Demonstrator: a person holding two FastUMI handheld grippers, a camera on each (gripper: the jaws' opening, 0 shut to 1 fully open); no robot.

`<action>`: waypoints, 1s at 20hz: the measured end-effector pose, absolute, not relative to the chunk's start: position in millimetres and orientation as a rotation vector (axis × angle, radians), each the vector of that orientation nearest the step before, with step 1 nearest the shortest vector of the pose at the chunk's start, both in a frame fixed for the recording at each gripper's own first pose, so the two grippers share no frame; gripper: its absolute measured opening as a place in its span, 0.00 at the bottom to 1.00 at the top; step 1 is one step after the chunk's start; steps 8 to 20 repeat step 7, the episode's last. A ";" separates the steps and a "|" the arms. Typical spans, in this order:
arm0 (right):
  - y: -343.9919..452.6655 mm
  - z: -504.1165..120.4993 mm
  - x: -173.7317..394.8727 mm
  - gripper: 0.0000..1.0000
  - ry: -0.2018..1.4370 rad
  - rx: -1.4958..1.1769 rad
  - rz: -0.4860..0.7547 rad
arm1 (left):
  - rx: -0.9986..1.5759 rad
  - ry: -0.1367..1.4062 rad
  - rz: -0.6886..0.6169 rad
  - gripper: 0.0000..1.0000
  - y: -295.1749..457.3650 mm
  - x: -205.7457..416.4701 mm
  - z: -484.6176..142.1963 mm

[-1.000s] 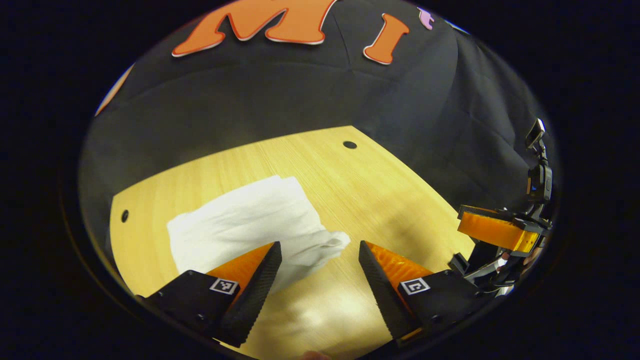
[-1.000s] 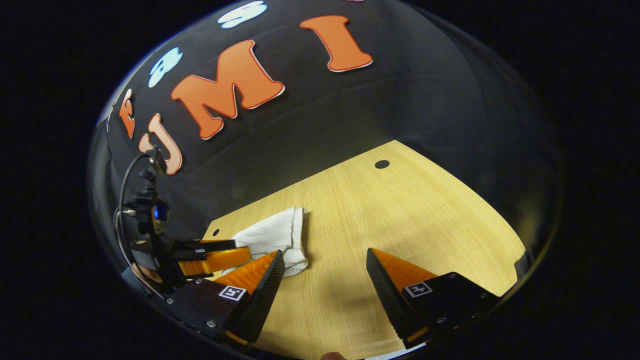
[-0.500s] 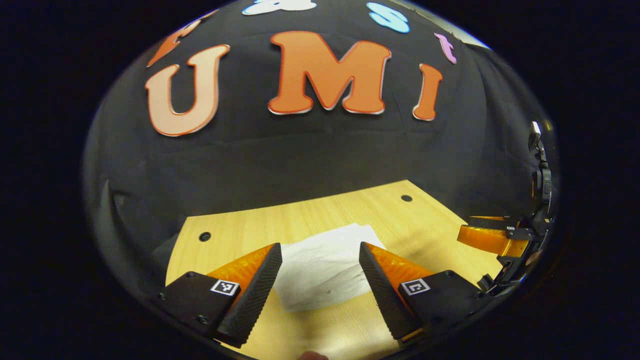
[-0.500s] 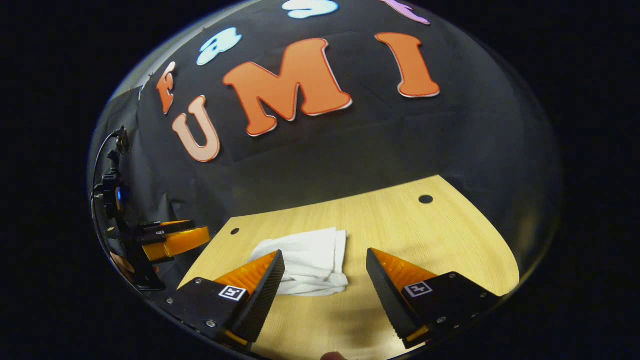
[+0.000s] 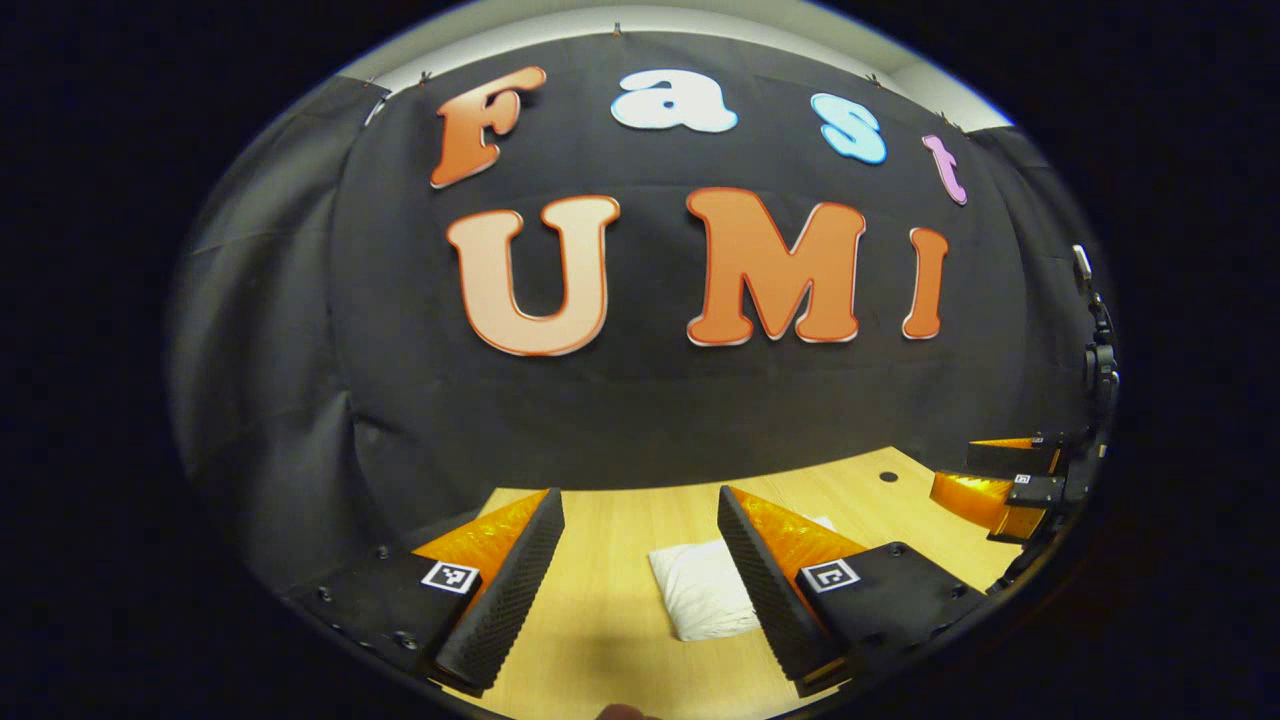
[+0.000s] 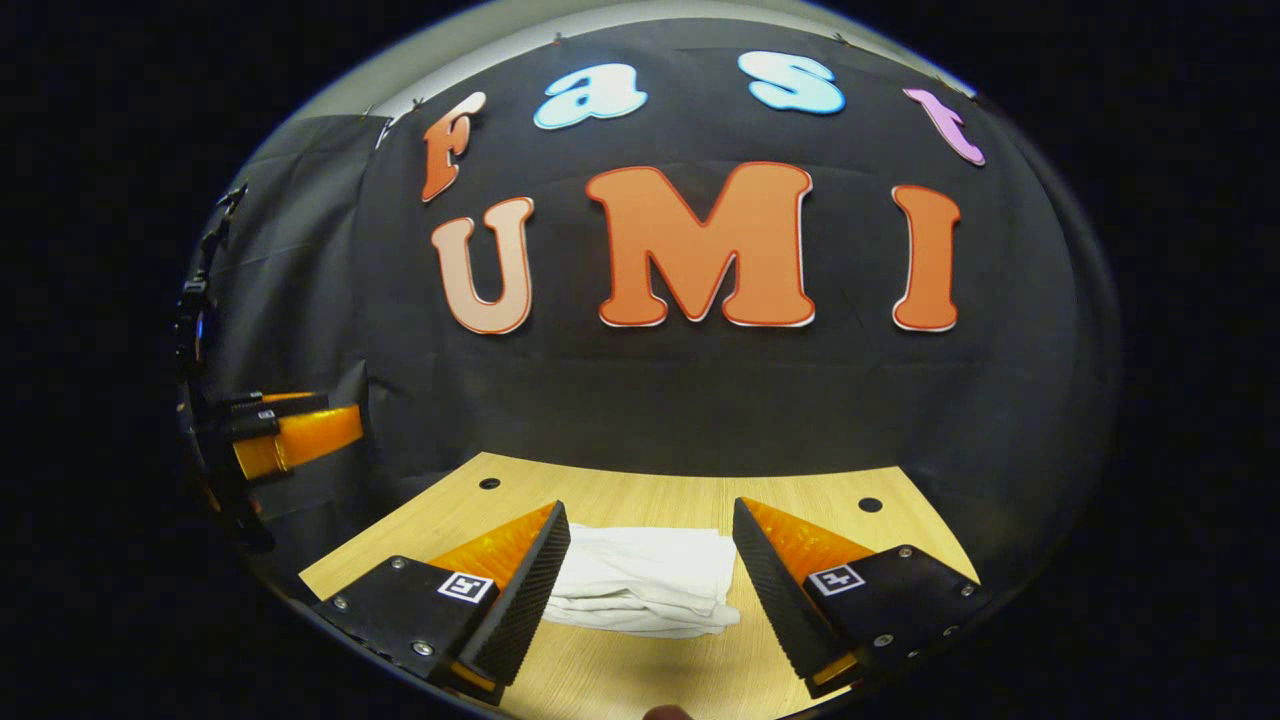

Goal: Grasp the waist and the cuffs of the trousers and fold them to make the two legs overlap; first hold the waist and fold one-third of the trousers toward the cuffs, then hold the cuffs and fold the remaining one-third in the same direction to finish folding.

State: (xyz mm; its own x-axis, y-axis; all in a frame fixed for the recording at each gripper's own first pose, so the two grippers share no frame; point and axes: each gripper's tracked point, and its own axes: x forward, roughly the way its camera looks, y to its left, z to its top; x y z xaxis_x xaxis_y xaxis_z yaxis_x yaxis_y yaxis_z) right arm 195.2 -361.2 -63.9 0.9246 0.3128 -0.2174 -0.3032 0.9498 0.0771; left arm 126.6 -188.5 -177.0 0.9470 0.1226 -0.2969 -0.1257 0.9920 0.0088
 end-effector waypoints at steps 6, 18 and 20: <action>-332.1 -34.6 184.5 0.99 0.146 -0.002 0.325 | -0.008 0.196 0.160 1.00 -184.2 119.6 -163.0; -329.0 -27.1 181.4 0.99 0.136 0.014 0.323 | 0.002 0.180 0.168 1.00 -182.5 117.4 -160.0; -329.0 -27.1 181.4 0.99 0.136 0.014 0.323 | 0.002 0.180 0.168 1.00 -182.5 117.4 -160.0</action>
